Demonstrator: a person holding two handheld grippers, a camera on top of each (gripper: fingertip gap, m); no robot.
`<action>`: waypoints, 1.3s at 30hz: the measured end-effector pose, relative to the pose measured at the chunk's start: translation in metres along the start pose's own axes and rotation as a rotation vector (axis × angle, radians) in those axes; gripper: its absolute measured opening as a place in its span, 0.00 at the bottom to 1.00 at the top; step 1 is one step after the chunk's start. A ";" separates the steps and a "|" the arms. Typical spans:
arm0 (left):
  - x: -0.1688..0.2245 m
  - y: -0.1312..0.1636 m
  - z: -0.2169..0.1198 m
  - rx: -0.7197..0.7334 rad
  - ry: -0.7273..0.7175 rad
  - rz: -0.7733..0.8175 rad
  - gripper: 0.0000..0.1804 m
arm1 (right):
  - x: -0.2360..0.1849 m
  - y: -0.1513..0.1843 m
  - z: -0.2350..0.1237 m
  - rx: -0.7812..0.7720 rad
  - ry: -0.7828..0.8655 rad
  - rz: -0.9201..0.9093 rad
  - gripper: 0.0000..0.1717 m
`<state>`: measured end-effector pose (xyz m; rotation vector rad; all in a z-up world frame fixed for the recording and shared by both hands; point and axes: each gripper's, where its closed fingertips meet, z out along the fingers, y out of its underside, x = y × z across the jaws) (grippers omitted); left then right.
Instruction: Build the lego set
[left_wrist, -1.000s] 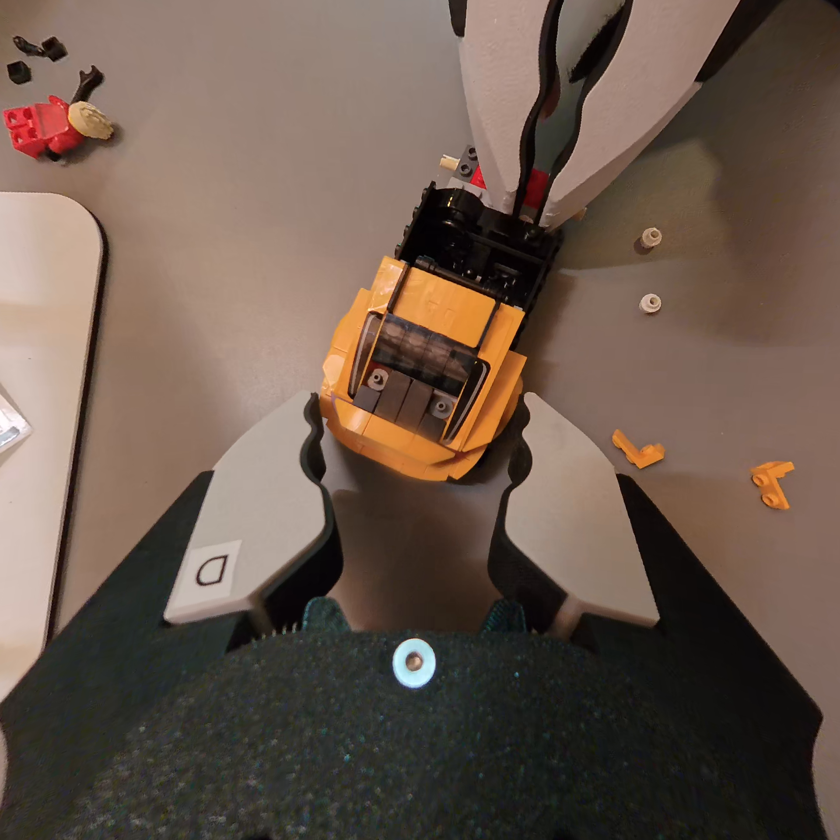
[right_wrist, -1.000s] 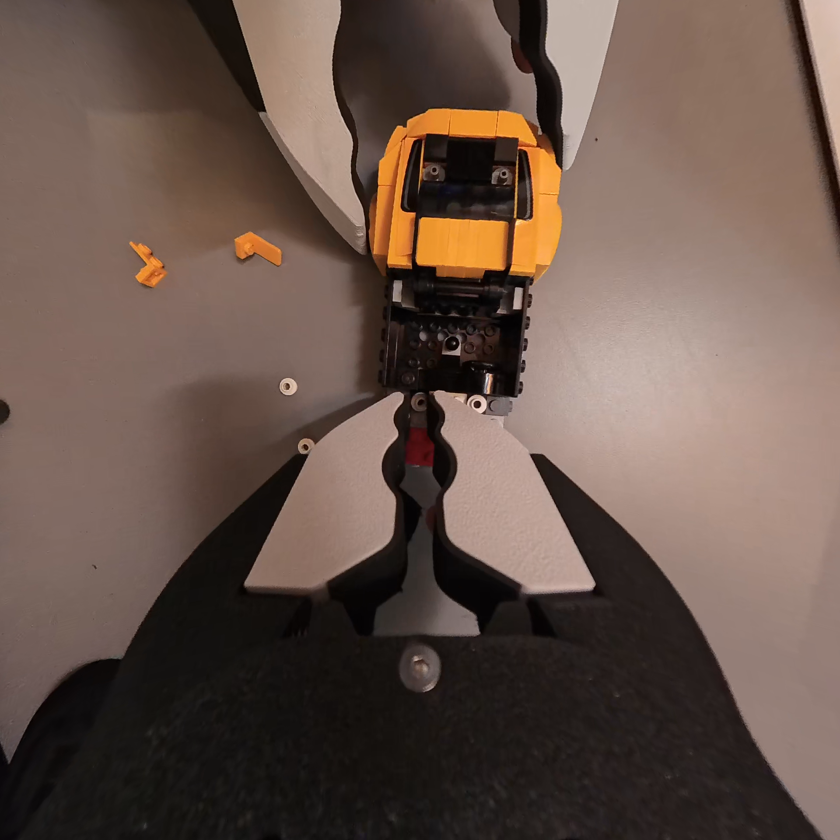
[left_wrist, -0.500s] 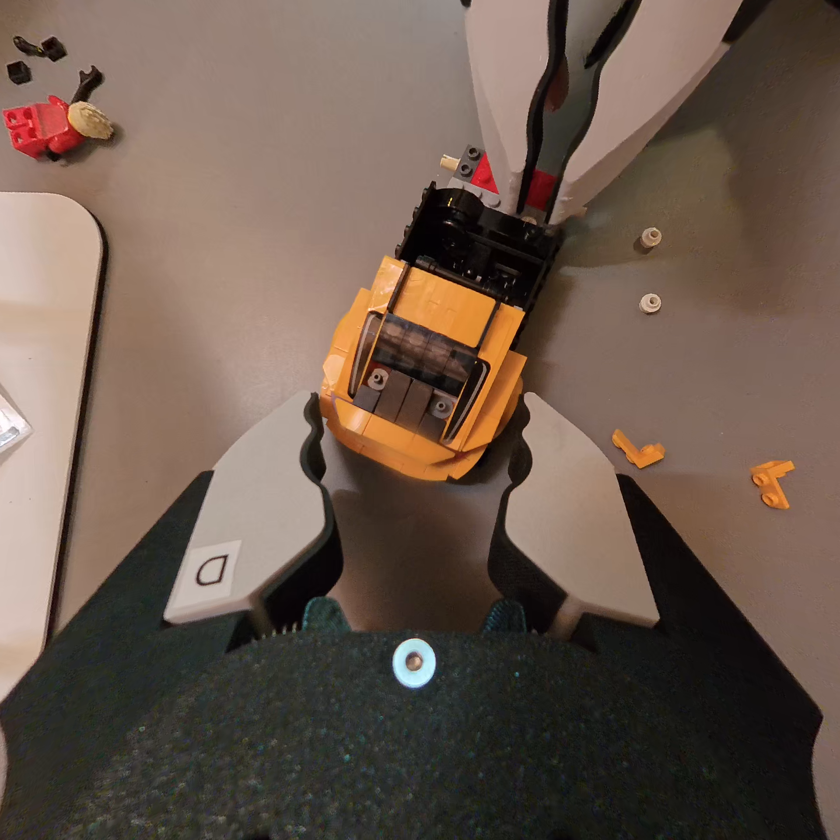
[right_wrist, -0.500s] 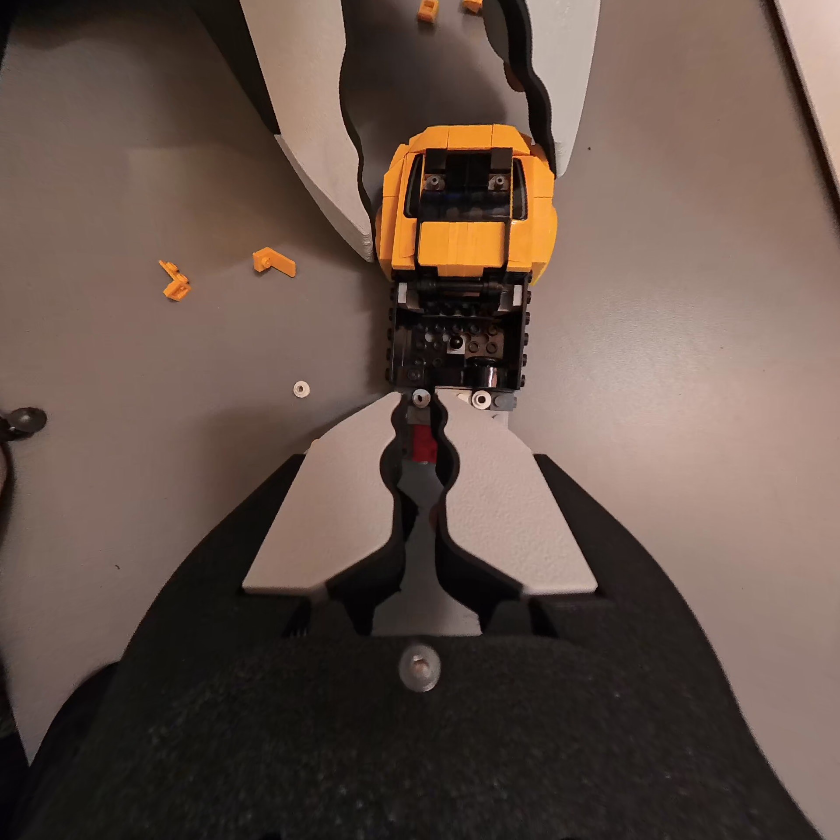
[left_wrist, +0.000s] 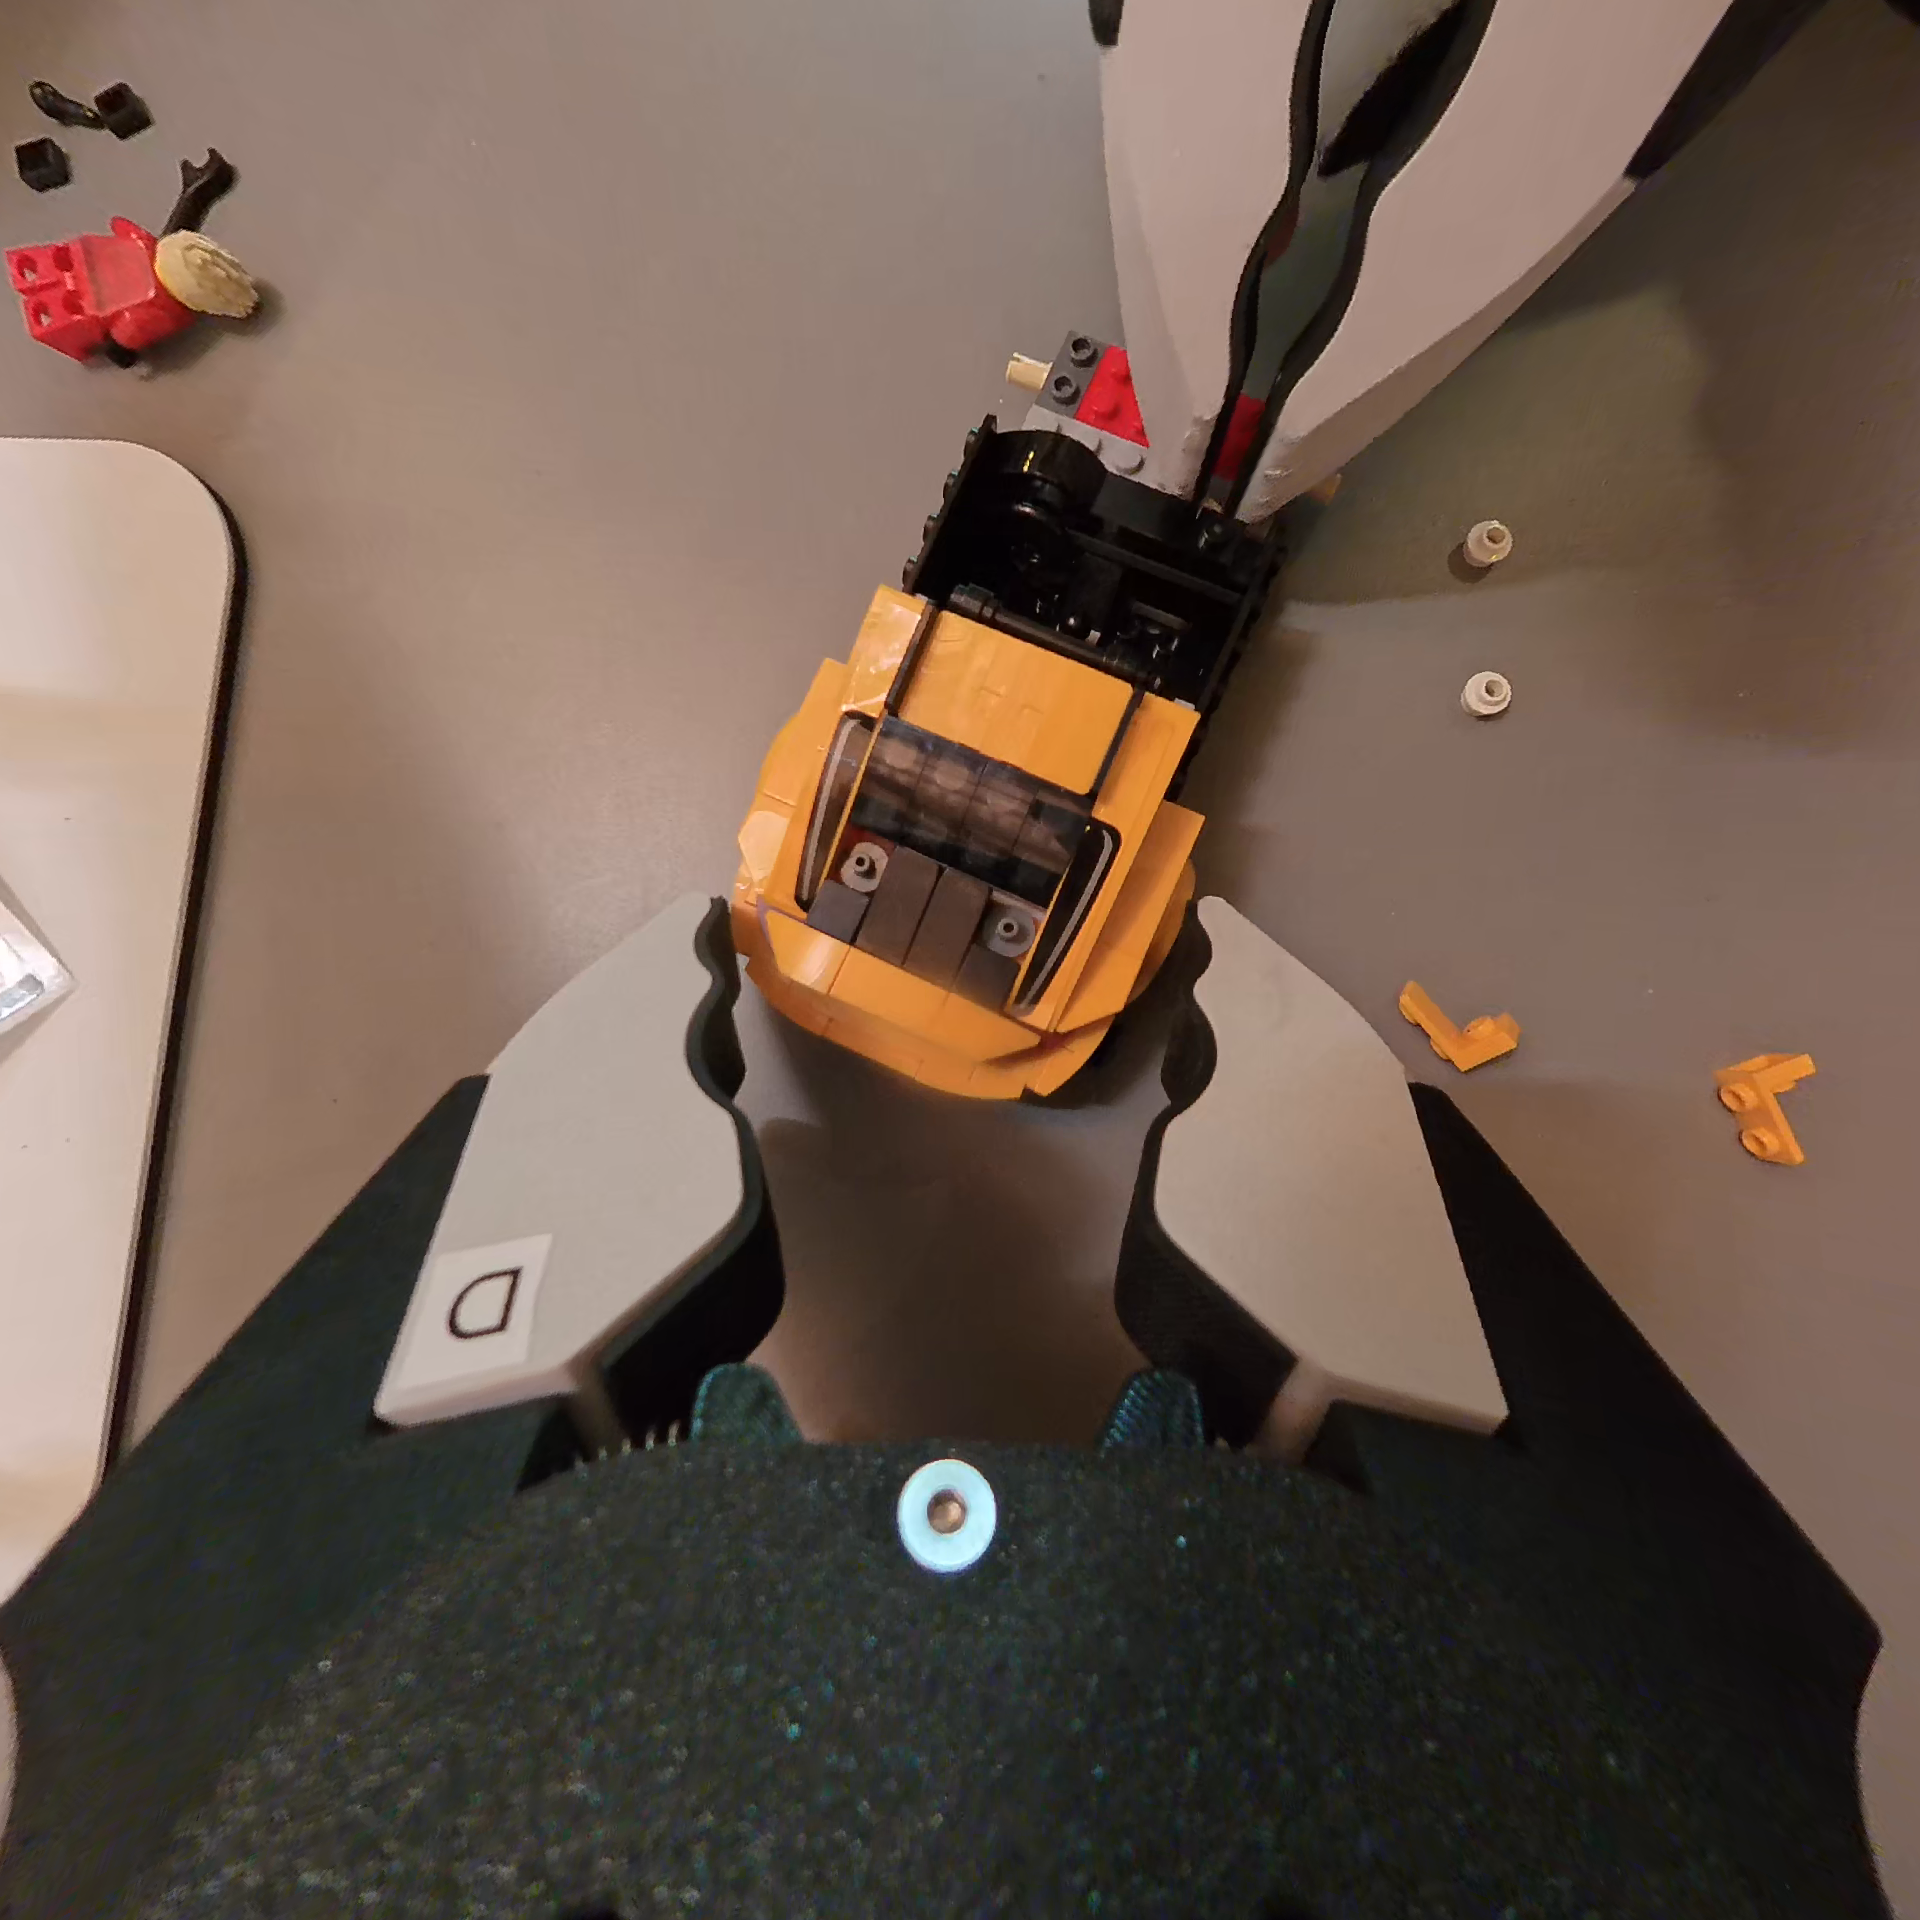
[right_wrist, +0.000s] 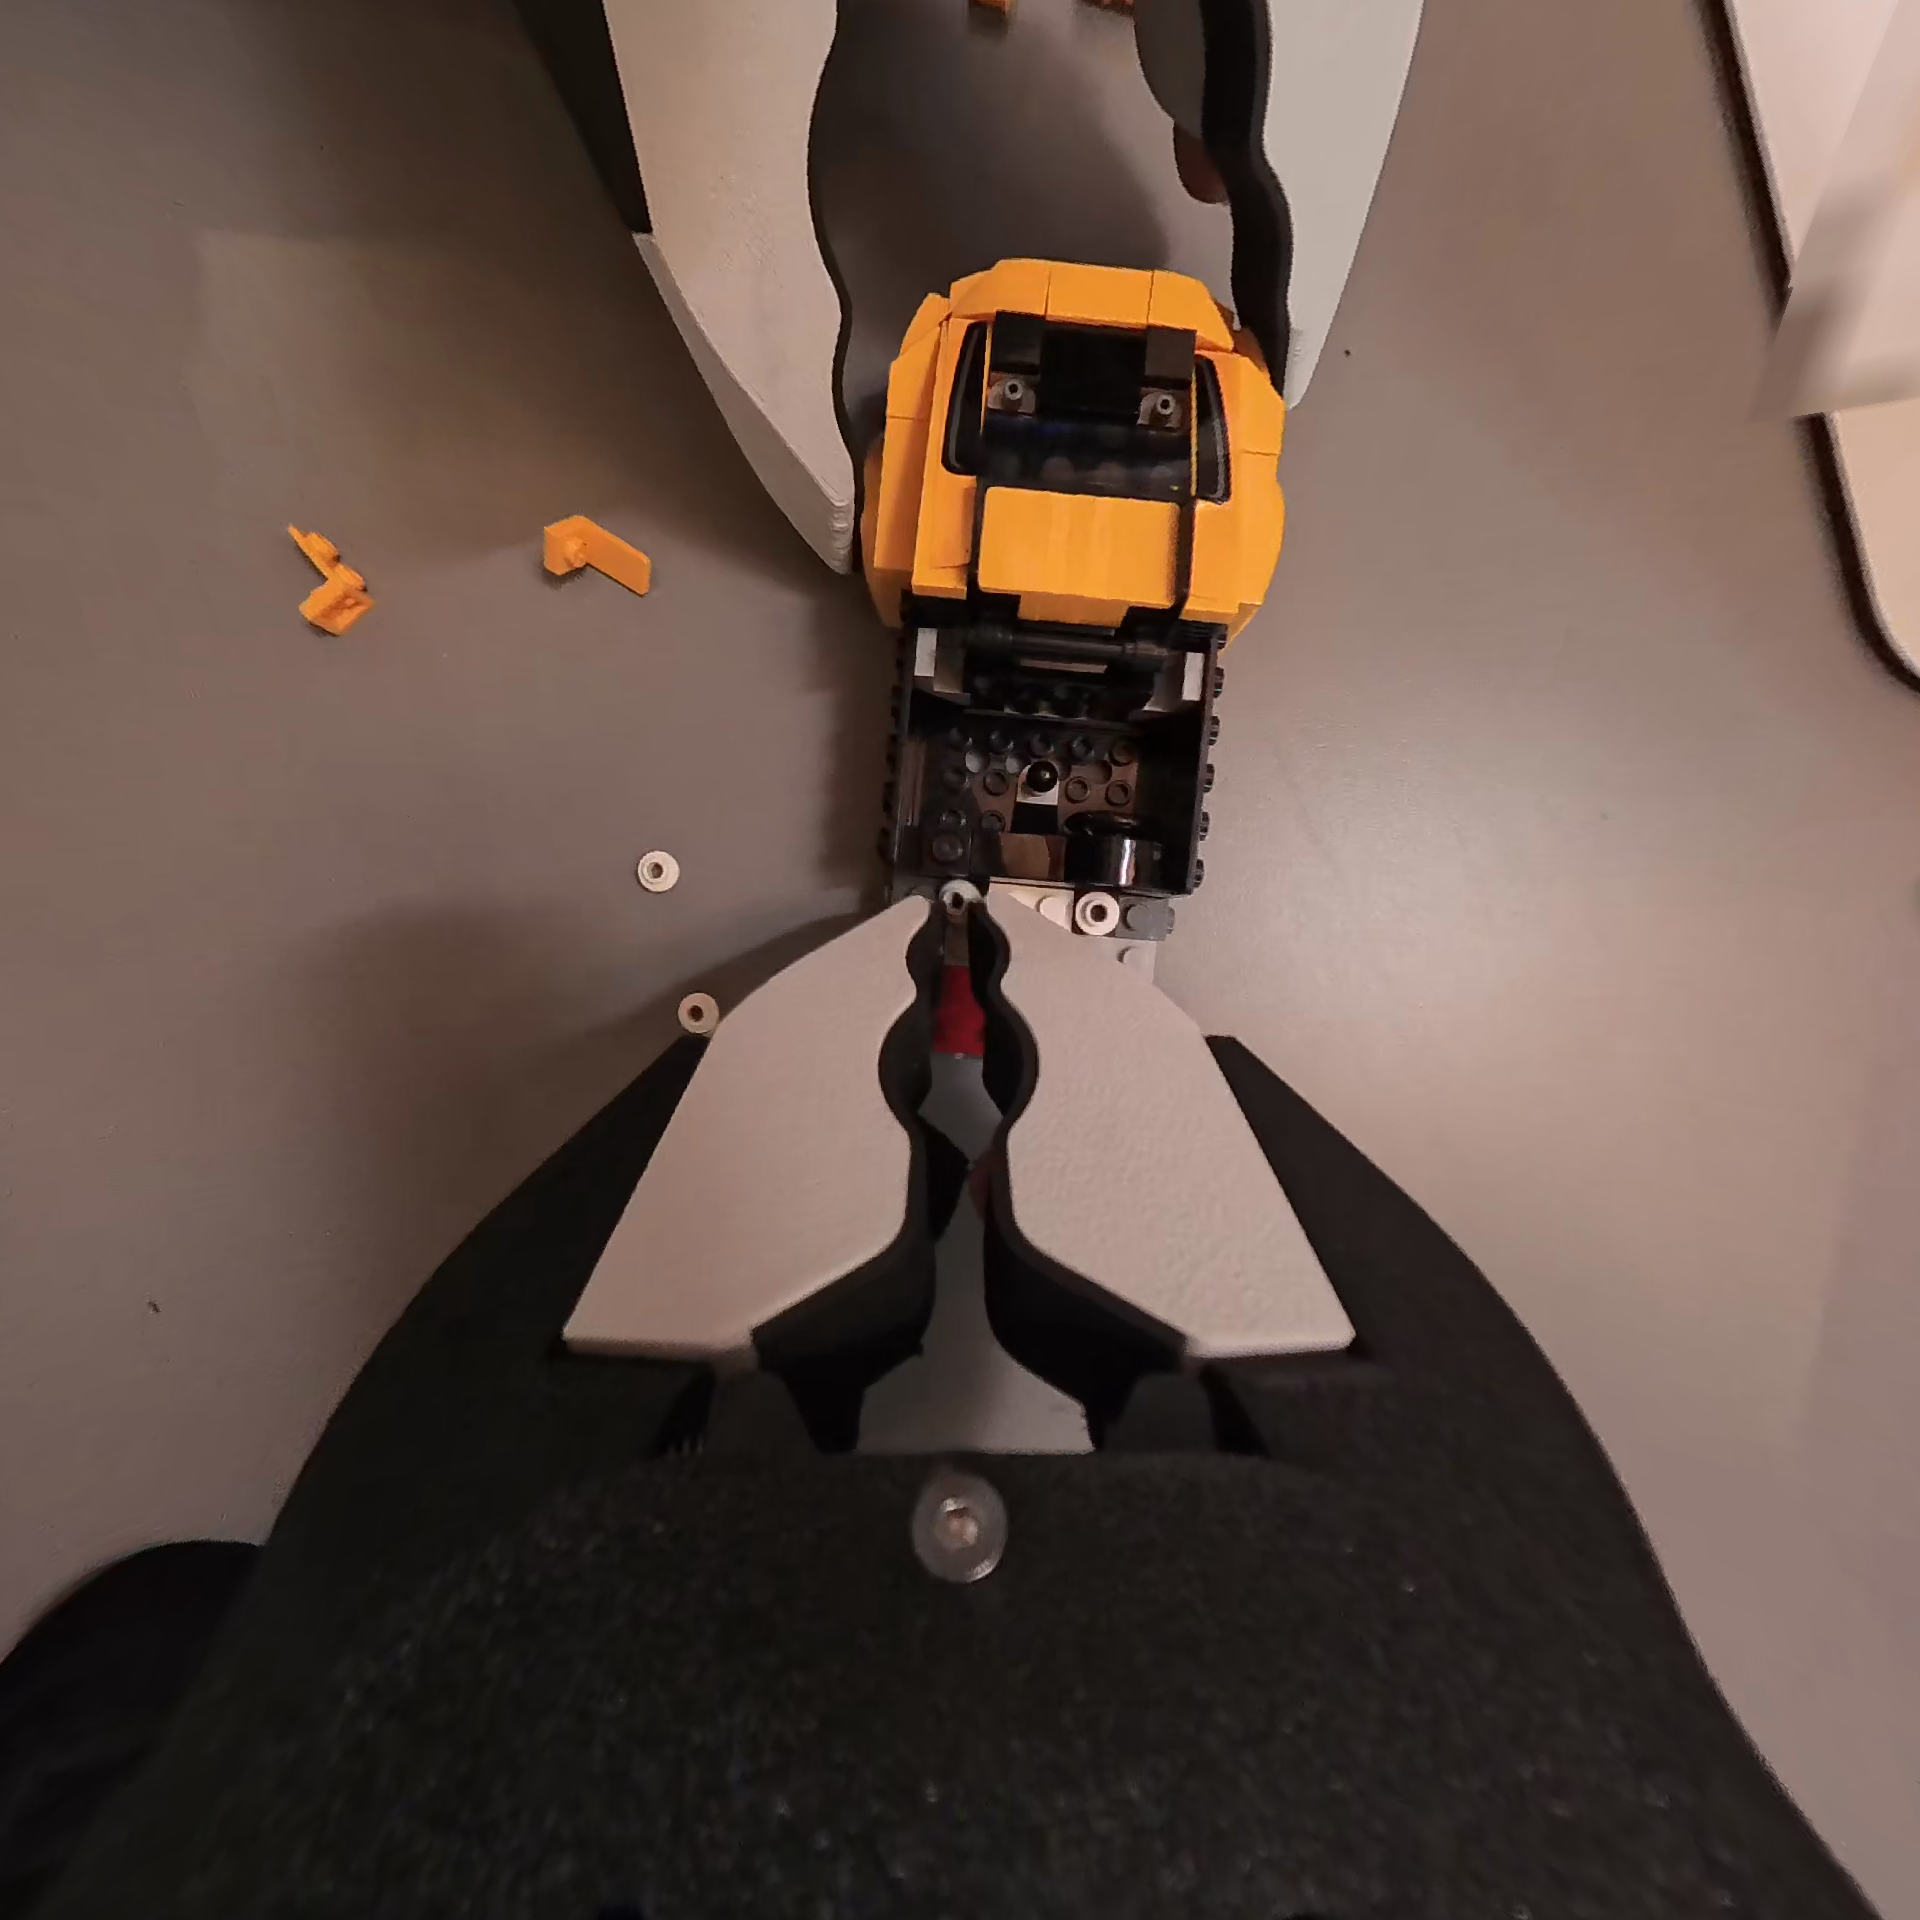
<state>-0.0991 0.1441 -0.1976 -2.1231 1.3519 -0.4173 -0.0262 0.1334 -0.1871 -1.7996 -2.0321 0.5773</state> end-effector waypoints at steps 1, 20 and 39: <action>0.000 0.000 0.000 0.000 0.000 0.000 0.44 | 0.000 0.000 0.000 -0.002 -0.002 0.000 0.02; -0.002 0.000 0.000 -0.004 -0.012 -0.008 0.44 | 0.002 0.002 0.002 -0.112 -0.235 0.269 0.02; -0.002 0.001 0.000 -0.005 -0.012 -0.012 0.44 | 0.003 -0.001 0.001 0.039 -0.228 0.311 0.03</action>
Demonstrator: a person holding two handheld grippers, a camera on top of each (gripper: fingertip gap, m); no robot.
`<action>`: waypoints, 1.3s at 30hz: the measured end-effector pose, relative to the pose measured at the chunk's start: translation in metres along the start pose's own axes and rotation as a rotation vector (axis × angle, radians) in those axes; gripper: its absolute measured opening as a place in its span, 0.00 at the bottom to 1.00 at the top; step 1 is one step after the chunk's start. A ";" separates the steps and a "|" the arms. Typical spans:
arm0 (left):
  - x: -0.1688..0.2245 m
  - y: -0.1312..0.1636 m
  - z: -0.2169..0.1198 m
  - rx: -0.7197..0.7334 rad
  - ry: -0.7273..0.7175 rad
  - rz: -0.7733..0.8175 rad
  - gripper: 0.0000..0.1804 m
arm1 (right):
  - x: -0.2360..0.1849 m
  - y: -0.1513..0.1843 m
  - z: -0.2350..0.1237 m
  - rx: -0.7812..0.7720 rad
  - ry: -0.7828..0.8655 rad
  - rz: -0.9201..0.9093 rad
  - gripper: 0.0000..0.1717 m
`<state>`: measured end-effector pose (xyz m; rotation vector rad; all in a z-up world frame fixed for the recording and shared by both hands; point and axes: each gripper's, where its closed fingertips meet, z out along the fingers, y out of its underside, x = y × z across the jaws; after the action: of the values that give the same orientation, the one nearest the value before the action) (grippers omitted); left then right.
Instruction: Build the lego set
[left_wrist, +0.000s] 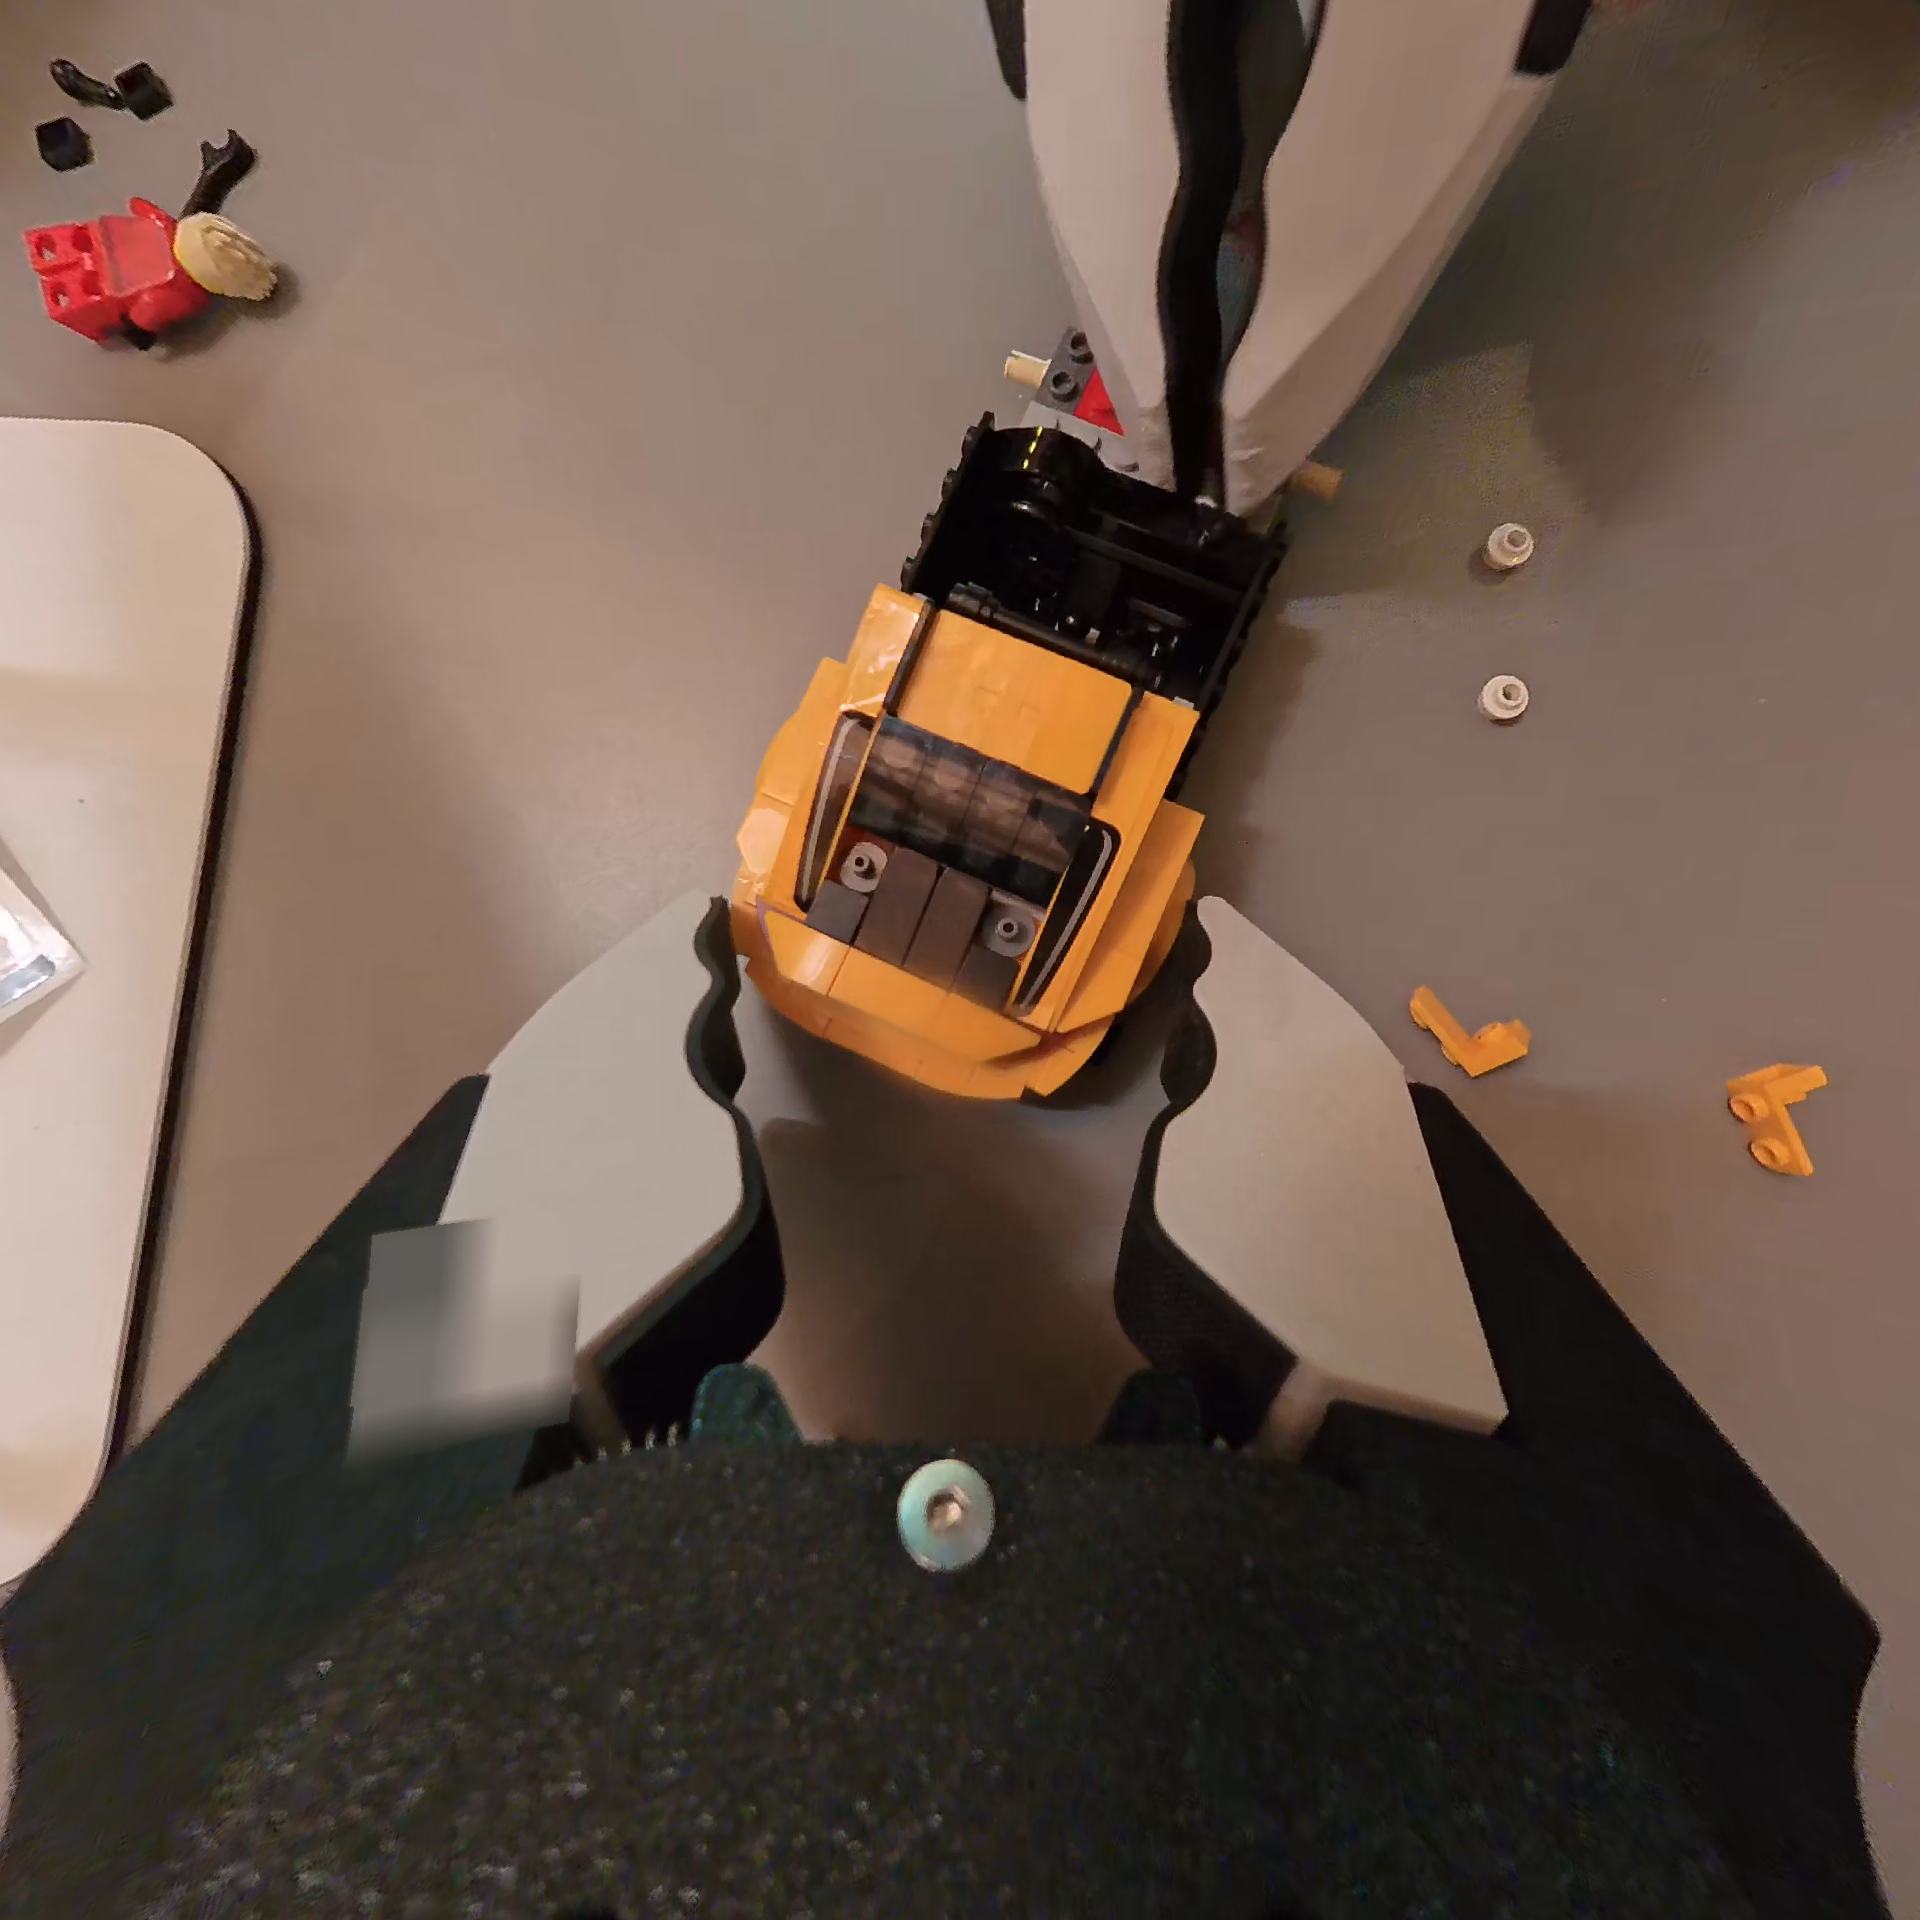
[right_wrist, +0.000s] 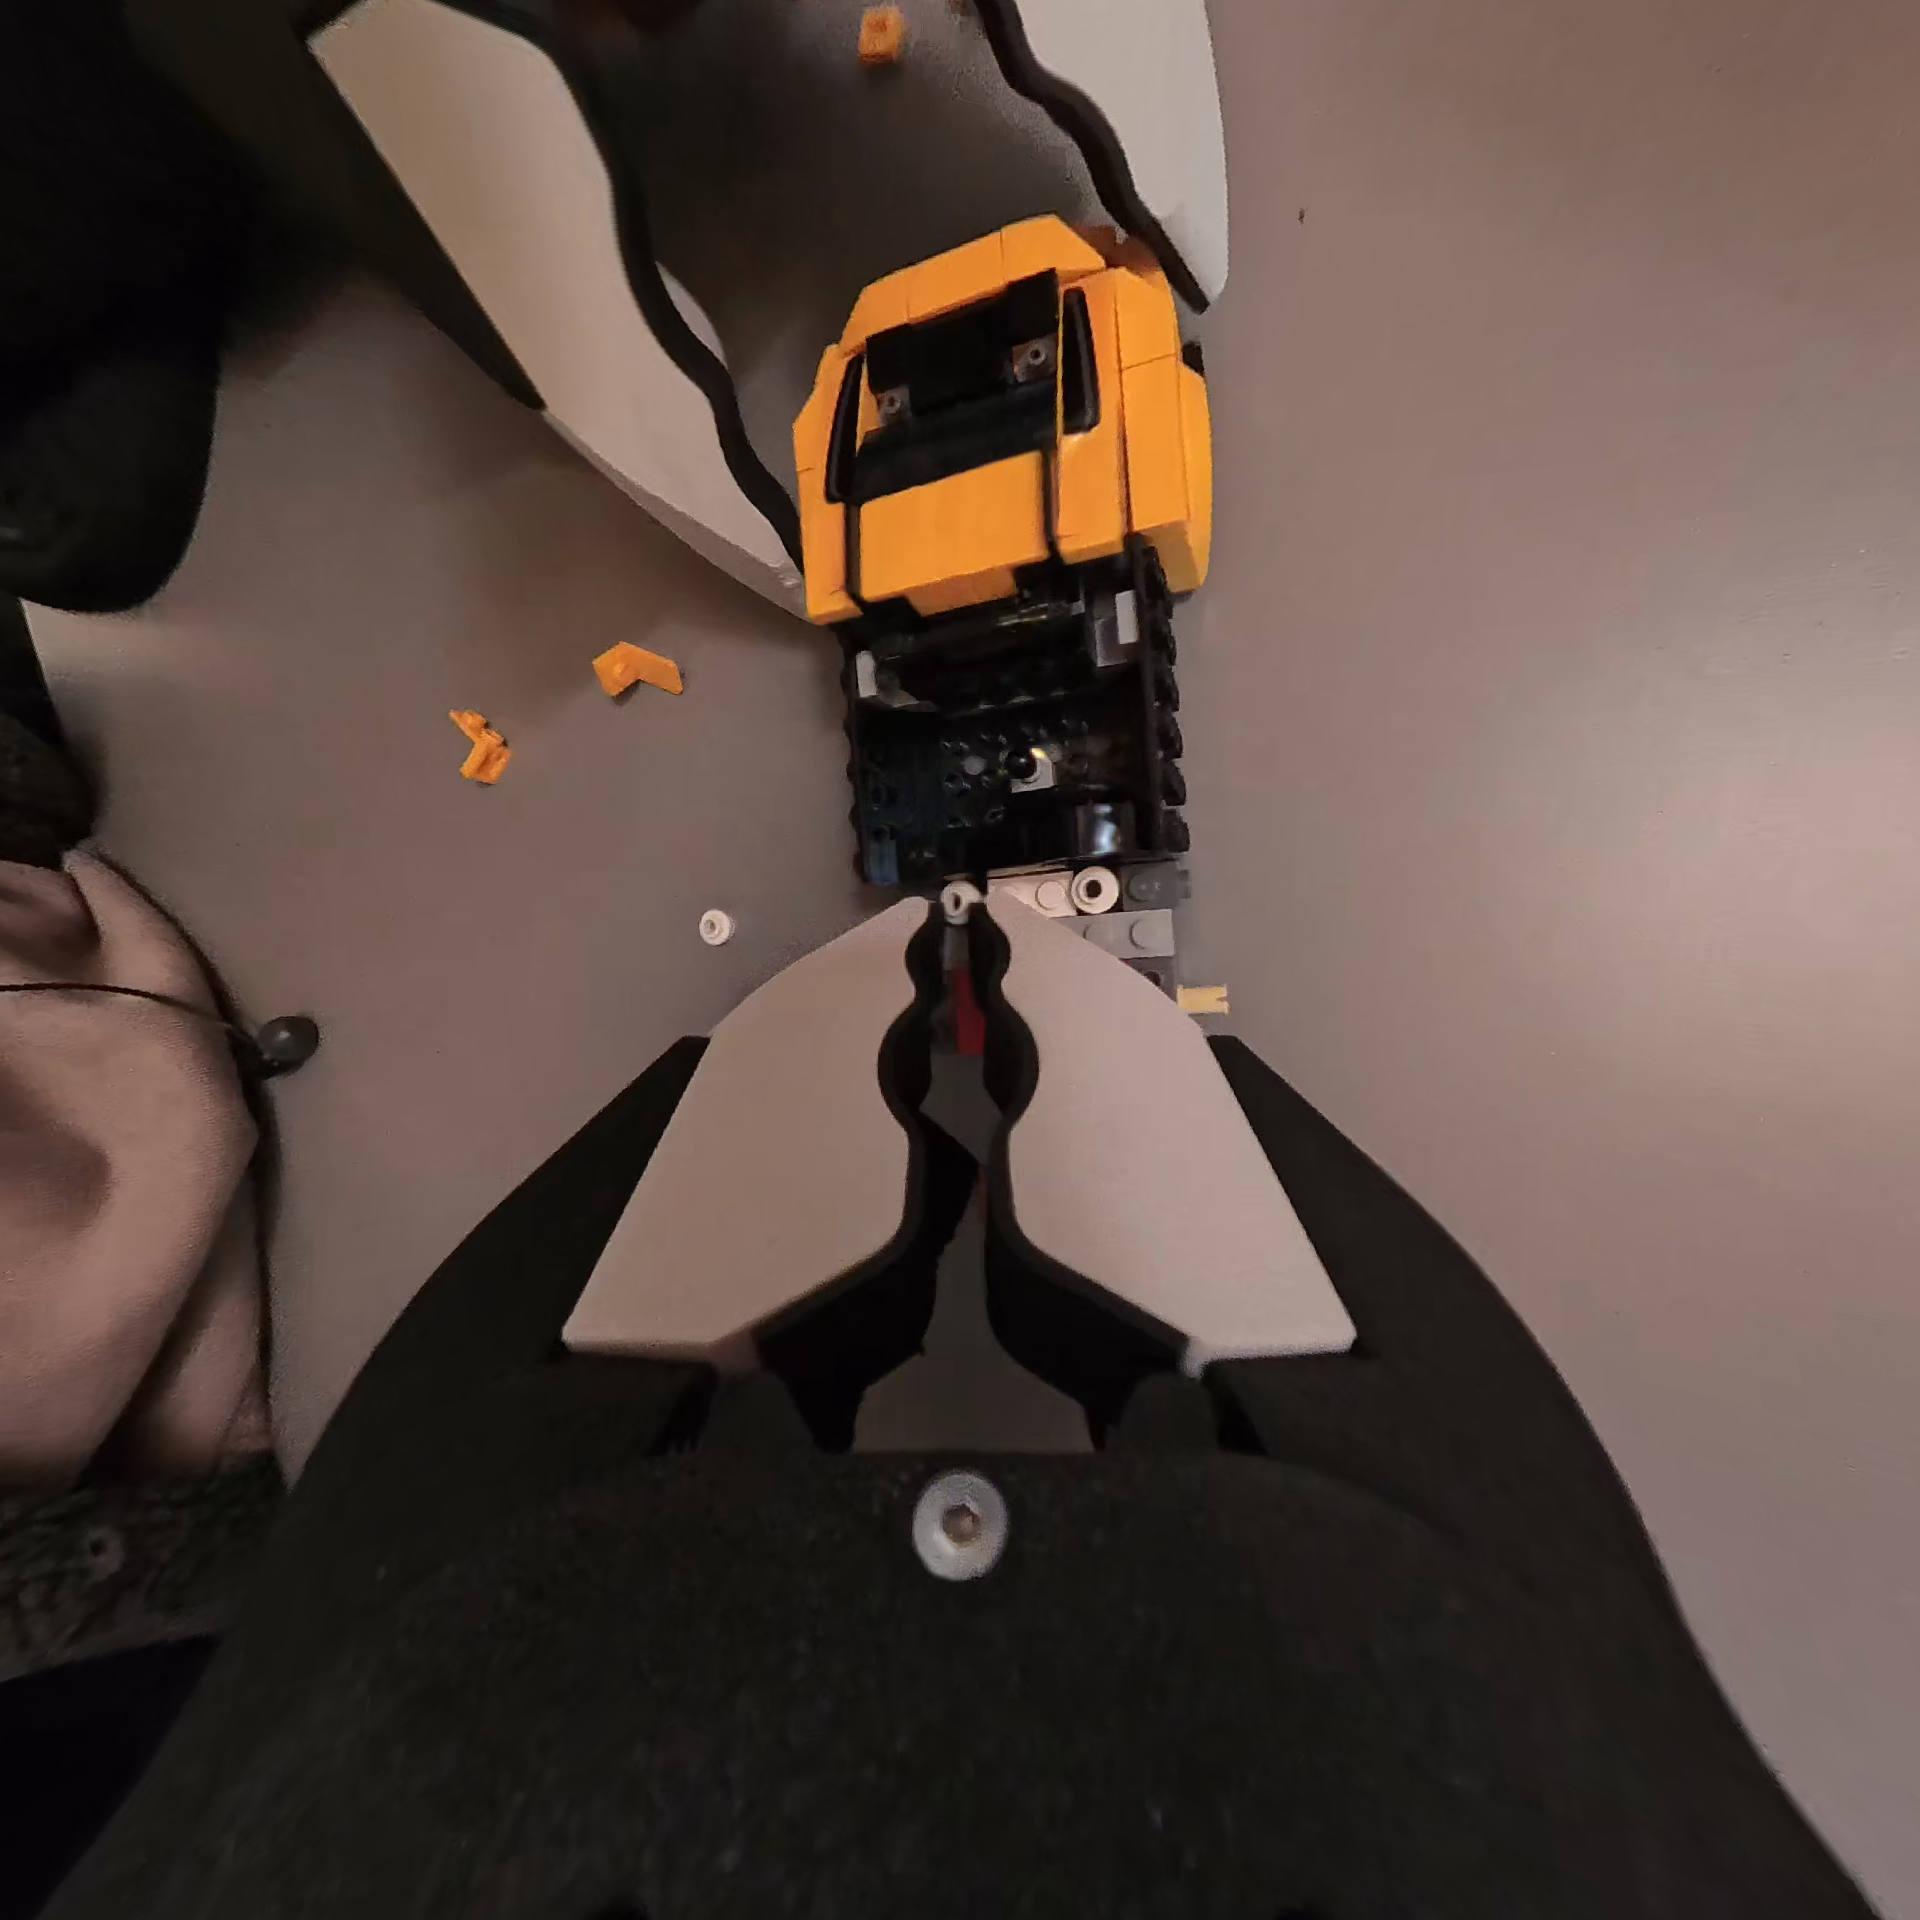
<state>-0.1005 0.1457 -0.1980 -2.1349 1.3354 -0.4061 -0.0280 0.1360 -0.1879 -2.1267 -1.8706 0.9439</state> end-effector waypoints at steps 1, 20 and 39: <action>0.000 0.000 0.000 -0.001 0.000 0.000 0.44 | -0.002 -0.001 -0.001 0.029 -0.006 -0.011 0.06; 0.000 0.000 0.000 -0.003 0.000 -0.001 0.44 | 0.002 -0.002 0.000 0.004 0.236 -0.347 0.02; -0.001 0.001 0.001 -0.010 -0.011 0.008 0.45 | -0.002 0.000 0.004 -0.043 0.002 -0.168 0.03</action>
<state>-0.1007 0.1463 -0.1991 -2.1364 1.3426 -0.3850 -0.0305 0.1329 -0.1902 -1.9548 -2.0472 0.8726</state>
